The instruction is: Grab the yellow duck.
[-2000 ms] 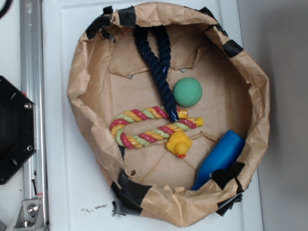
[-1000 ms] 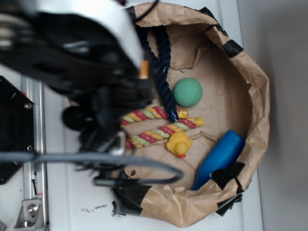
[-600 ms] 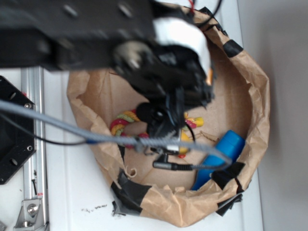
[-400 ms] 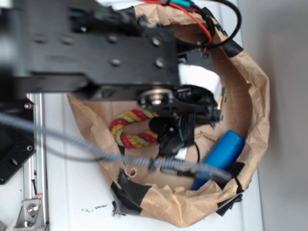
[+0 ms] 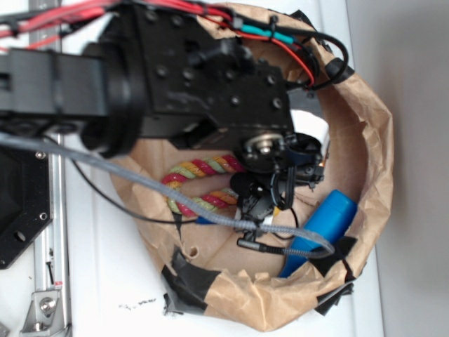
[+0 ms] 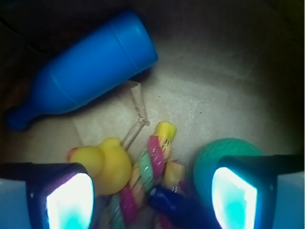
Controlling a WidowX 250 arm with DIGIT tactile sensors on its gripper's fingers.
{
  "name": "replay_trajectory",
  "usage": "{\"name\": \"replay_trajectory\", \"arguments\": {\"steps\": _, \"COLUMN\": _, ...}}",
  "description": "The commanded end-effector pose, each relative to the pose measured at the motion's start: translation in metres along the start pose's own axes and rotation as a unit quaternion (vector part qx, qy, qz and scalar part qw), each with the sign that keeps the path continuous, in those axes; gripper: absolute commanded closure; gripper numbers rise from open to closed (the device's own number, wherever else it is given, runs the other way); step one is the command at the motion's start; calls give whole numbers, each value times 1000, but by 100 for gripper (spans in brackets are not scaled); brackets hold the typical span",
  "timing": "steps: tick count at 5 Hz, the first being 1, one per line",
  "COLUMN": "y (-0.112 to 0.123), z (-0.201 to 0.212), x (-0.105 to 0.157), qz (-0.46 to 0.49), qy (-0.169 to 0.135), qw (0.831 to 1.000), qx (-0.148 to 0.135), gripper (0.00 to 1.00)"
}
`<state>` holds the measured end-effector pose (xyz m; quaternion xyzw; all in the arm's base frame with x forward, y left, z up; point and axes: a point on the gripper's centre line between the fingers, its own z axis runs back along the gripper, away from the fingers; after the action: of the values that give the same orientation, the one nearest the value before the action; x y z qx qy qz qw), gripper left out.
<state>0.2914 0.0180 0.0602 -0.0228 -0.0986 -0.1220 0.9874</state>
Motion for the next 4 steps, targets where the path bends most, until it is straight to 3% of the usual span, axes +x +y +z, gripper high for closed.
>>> {"name": "replay_trajectory", "arguments": {"steps": 1, "y": -10, "z": -22, "x": 9, "qz": -11, "qy": -5, "qw": 1000, "qx": 23, "gripper": 0}}
{"name": "replay_trajectory", "arguments": {"steps": 4, "y": -98, "z": -28, "x": -32, "qz": -52, "qy": 18, "qw": 998, "qx": -31, "gripper": 0}}
